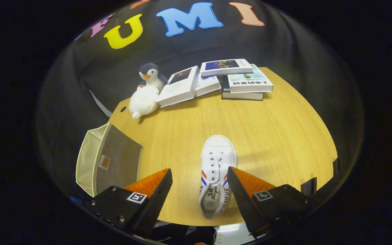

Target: Open the storage box then place both shoes into the box .Put the left shoe in first, then the right shoe, with the right side of both shoes facing outward in a uniform manner.

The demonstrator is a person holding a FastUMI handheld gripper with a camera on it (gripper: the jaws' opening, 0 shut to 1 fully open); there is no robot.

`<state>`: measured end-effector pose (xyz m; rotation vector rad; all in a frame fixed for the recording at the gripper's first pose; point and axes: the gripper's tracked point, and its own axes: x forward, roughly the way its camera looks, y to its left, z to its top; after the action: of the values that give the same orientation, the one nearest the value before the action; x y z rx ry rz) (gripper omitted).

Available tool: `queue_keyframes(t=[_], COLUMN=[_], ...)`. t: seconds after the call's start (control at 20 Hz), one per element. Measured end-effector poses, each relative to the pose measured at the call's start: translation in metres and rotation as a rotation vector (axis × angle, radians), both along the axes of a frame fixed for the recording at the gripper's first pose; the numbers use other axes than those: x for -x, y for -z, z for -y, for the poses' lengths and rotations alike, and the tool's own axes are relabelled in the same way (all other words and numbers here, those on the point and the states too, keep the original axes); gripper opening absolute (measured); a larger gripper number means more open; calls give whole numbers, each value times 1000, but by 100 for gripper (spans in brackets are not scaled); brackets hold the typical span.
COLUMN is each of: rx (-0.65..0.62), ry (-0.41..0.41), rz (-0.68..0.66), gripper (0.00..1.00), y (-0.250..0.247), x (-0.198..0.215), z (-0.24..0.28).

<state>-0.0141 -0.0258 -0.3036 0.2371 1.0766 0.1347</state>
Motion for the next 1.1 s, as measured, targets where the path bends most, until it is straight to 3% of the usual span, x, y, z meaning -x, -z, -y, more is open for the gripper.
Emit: queue_keyframes(t=[0.8,1.0,1.05,1.1], rx=[180,151,150,149], ry=[-40,-45,-51,-52], rz=[-185,-218,-225,-233], gripper=[95,89,80,78], y=[95,98,102,102], x=[4,1,1,2], z=[48,35,33,33])
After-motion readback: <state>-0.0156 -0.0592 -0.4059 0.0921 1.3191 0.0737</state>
